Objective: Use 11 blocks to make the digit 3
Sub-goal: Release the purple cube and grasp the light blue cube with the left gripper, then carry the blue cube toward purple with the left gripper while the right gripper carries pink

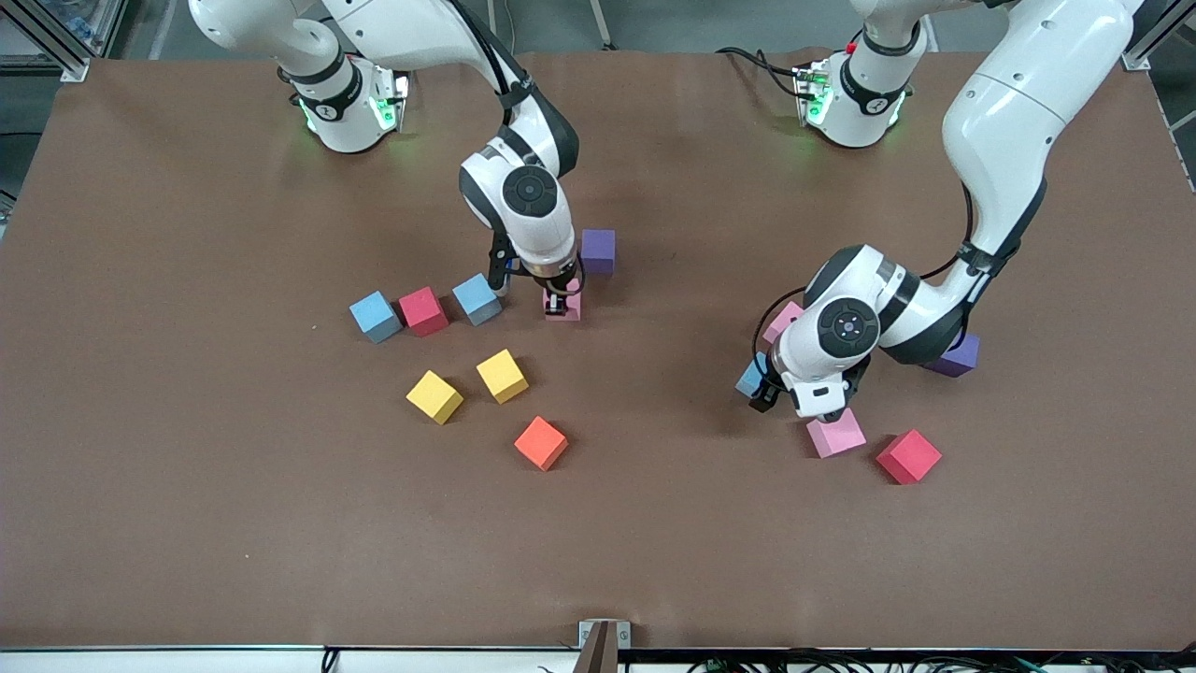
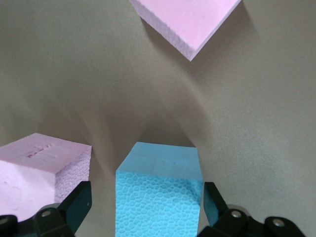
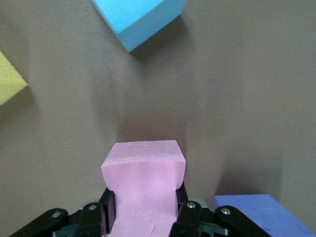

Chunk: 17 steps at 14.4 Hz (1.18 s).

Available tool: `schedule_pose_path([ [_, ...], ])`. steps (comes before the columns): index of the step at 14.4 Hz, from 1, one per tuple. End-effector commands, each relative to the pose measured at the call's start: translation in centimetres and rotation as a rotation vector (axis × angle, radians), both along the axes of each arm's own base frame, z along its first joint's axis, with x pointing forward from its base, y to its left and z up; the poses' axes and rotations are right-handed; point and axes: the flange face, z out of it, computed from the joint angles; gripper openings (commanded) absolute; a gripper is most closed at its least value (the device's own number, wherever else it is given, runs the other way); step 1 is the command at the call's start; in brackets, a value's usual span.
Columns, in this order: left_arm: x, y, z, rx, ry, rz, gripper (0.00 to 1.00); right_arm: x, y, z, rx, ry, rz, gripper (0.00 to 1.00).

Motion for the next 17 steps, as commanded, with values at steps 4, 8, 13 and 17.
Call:
schedule_pose_path([
  [4,0.3,-0.3,0.2,0.002,-0.006,0.037,0.71,-3.9,-1.0,0.0,-0.025,0.03,0.082,0.0],
  [8,-0.1,-1.6,1.0,0.01,-0.018,0.094,0.47,-4.9,-0.5,0.2,-0.04,0.049,0.097,0.0],
  [13,-2.7,-6.3,3.7,0.029,-0.005,0.19,0.31,-6.5,0.3,0.3,-0.036,0.05,0.083,0.0],
  [17,-6.3,-9.0,3.7,0.061,0.041,0.365,0.27,-7.4,-0.3,1.4,-0.018,0.036,0.051,0.0],
])
